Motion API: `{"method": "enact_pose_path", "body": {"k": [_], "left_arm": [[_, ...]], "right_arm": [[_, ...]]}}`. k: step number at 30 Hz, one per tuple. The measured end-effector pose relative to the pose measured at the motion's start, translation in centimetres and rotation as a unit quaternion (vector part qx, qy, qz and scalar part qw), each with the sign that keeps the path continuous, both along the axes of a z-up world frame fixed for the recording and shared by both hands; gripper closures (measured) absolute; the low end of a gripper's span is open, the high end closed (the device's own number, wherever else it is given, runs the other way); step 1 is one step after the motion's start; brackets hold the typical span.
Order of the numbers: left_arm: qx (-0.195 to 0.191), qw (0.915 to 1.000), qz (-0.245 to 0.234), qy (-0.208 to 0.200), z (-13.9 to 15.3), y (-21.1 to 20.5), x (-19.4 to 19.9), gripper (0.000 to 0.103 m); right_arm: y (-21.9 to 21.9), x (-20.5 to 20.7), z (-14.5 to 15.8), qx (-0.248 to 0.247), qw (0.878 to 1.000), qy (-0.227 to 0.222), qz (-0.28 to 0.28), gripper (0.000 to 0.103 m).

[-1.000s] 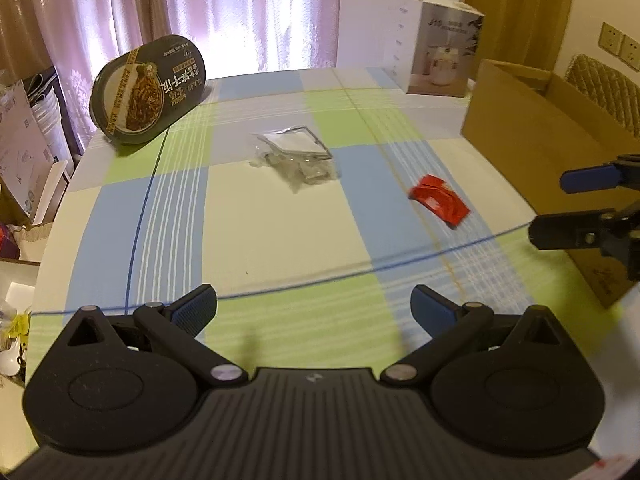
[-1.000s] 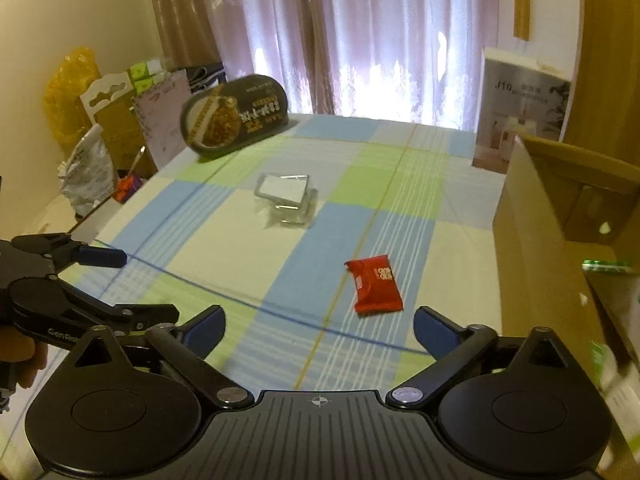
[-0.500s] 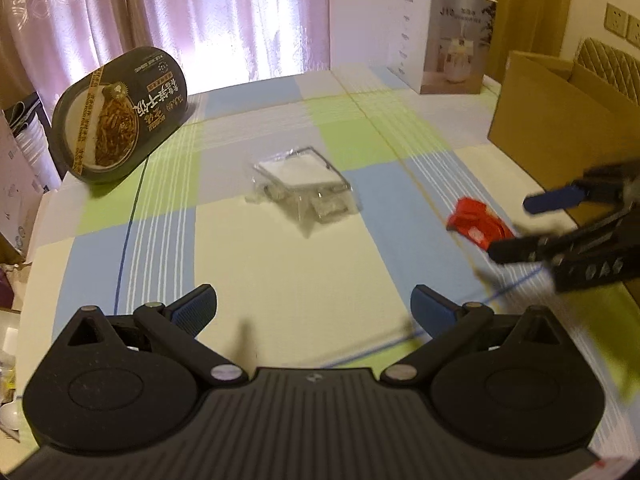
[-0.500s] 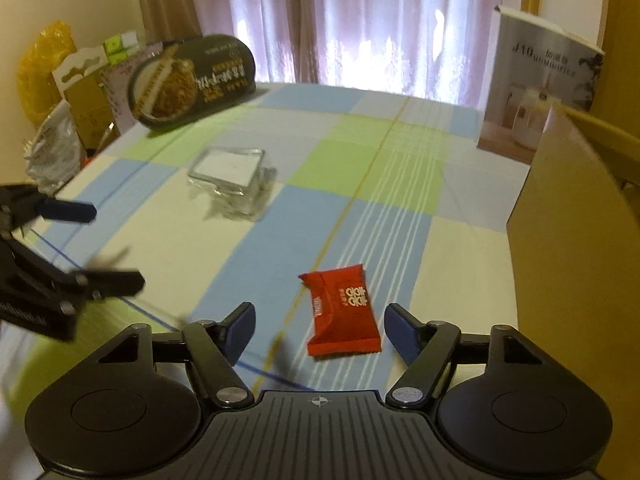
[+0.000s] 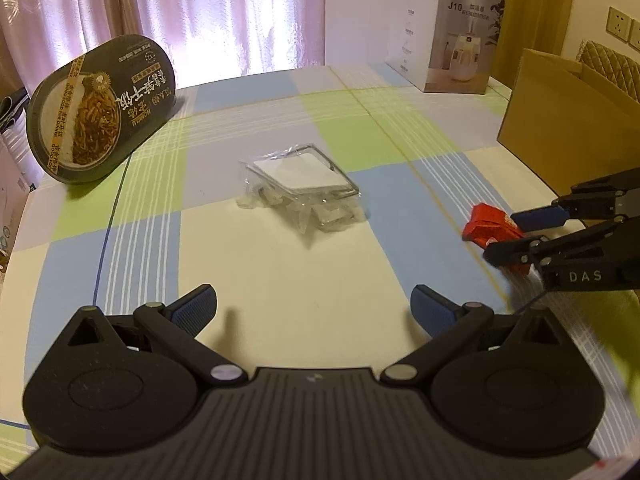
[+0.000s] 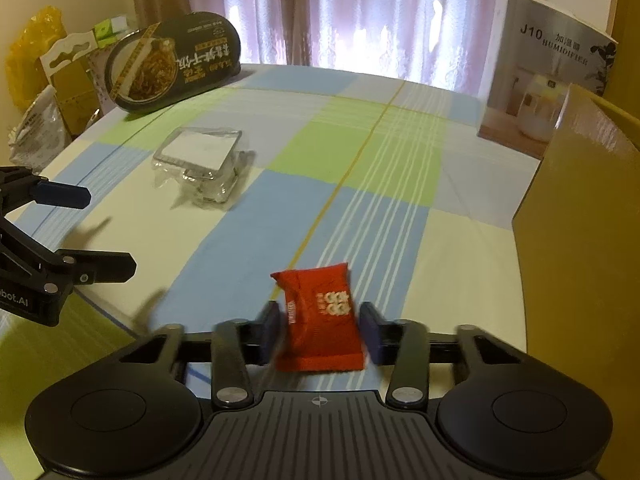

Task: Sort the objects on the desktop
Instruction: 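Grasp the red candy packet with the right gripper while the left grasps the clear plastic tray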

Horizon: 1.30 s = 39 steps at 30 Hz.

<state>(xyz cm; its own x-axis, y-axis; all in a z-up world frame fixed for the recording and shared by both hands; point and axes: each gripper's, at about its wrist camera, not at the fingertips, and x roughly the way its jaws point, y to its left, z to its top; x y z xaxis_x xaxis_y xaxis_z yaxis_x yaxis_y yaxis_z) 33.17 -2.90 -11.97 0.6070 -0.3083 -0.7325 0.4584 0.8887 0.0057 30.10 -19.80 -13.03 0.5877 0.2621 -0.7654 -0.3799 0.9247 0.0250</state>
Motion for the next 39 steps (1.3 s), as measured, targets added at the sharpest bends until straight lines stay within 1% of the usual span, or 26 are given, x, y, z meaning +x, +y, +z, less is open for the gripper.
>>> {"method": "enact_pose_path", "body": {"k": [2,3,9,12,15,17,19,21,25,27,28,31,34,35,36,37,39], "left_arm": [[-0.003,1.0000,0.001,-0.002,0.0,0.0,0.3,0.002],[-0.003,1.0000,0.002,-0.004,0.0,-0.1,0.4,0.001],[0.001,0.9996,-0.003,-0.027,0.1,-0.8,1.9,0.001],[-0.005,0.9990,-0.008,-0.044,0.1,-1.2,2.7,0.001],[-0.007,0.9984,-0.017,-0.053,-0.1,-1.7,3.6,0.001],[-0.015,0.9988,-0.015,-0.045,-0.2,-1.9,4.4,0.001],[-0.037,0.9989,-0.003,-0.029,-0.2,-1.9,5.1,0.001],[-0.053,0.9983,0.019,-0.015,-0.3,-1.9,5.9,0.002],[-0.068,0.9963,0.052,-0.009,-0.4,-2.1,7.1,0.004],[-0.073,0.9955,0.061,-0.003,-0.5,-2.4,7.6,0.010],[-0.072,0.9953,0.064,-0.001,-0.5,-2.5,7.8,0.012],[-0.060,0.9959,0.068,0.002,-0.8,-3.2,8.2,0.018],[-0.044,0.9969,0.065,0.004,-1.1,-3.7,8.3,0.036],[-0.042,0.9972,0.062,0.006,-1.2,-3.8,8.4,0.048],[-0.040,0.9973,0.061,0.006,-1.3,-3.8,8.3,0.052],[-0.040,0.9975,0.059,0.004,-1.3,-3.8,8.2,0.053],[-0.040,0.9978,0.053,0.005,-1.2,-3.5,7.7,0.060]], "right_arm": [[0.1,0.1,0.0,0.000,1.000,0.000,-0.002,0.074],[0.2,0.1,0.2,-0.002,1.000,-0.004,-0.002,0.075],[1.1,1.6,0.6,0.015,1.000,-0.012,-0.013,0.076],[1.1,2.8,0.6,0.032,0.999,-0.006,-0.027,0.076],[1.2,3.6,0.6,0.034,0.999,-0.007,-0.034,0.076],[1.2,4.1,0.7,0.035,0.999,-0.008,-0.040,0.076],[1.2,4.6,0.7,0.037,0.998,-0.008,-0.046,0.076],[1.1,5.0,0.6,0.038,0.998,-0.007,-0.054,0.076],[1.1,5.3,0.2,0.040,0.997,-0.003,-0.060,0.077],[1.1,5.4,0.1,0.040,0.997,-0.004,-0.058,0.077],[1.2,5.4,0.1,0.041,0.998,-0.004,-0.058,0.077],[1.2,5.5,0.1,0.042,0.997,-0.004,-0.057,0.077],[1.2,5.5,0.1,0.042,0.997,-0.005,-0.057,0.077],[1.2,5.5,0.1,0.042,0.997,-0.005,-0.057,0.077],[1.3,5.5,0.1,0.043,0.997,-0.004,-0.058,0.077],[1.3,5.5,0.1,0.044,0.997,-0.004,-0.058,0.077],[1.2,5.3,0.1,0.046,0.997,-0.002,-0.059,0.077]]}}
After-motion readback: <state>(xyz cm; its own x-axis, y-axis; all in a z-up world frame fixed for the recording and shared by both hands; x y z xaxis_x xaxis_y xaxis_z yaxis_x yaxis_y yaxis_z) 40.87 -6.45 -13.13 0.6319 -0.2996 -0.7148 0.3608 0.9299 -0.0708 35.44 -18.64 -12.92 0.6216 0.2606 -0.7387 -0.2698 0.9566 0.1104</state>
